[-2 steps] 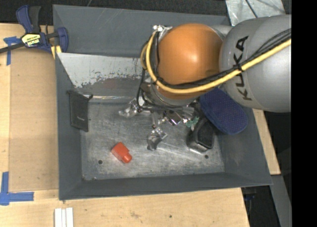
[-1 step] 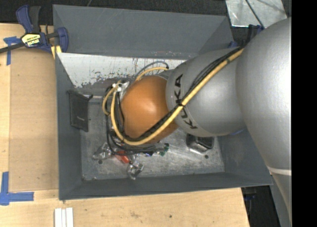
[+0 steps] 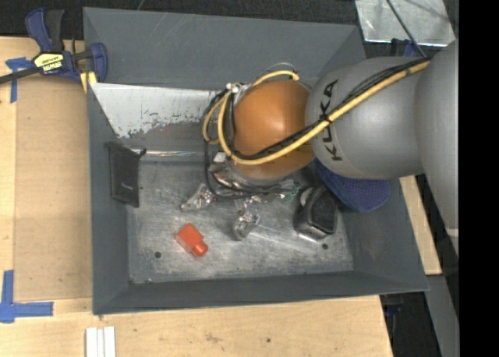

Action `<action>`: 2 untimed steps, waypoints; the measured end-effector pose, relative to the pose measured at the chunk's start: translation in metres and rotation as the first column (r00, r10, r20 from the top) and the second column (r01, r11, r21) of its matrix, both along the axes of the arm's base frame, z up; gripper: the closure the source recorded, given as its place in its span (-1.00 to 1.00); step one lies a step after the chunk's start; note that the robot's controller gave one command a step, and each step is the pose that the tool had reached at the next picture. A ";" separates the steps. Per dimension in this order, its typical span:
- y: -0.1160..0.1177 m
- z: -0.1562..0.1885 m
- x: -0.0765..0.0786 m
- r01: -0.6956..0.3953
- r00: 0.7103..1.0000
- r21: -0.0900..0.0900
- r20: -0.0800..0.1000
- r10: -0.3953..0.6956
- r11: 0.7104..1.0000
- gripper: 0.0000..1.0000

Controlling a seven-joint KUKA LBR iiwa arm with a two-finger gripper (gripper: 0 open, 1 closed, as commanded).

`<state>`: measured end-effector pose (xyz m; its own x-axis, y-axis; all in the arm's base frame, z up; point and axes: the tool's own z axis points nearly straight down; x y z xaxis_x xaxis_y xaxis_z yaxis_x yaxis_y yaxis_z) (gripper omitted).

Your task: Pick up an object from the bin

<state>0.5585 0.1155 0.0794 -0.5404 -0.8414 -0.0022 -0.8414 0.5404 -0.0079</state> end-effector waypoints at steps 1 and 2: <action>0.046 0.095 -0.060 -0.081 0.997 0.007 0.000 0.081 0.997 -1.00; 0.042 -0.009 -0.028 -0.190 0.982 0.005 -0.004 0.190 0.982 -1.00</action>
Offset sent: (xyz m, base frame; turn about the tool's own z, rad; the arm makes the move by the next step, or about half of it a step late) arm -0.0601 0.0433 0.0907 -0.0769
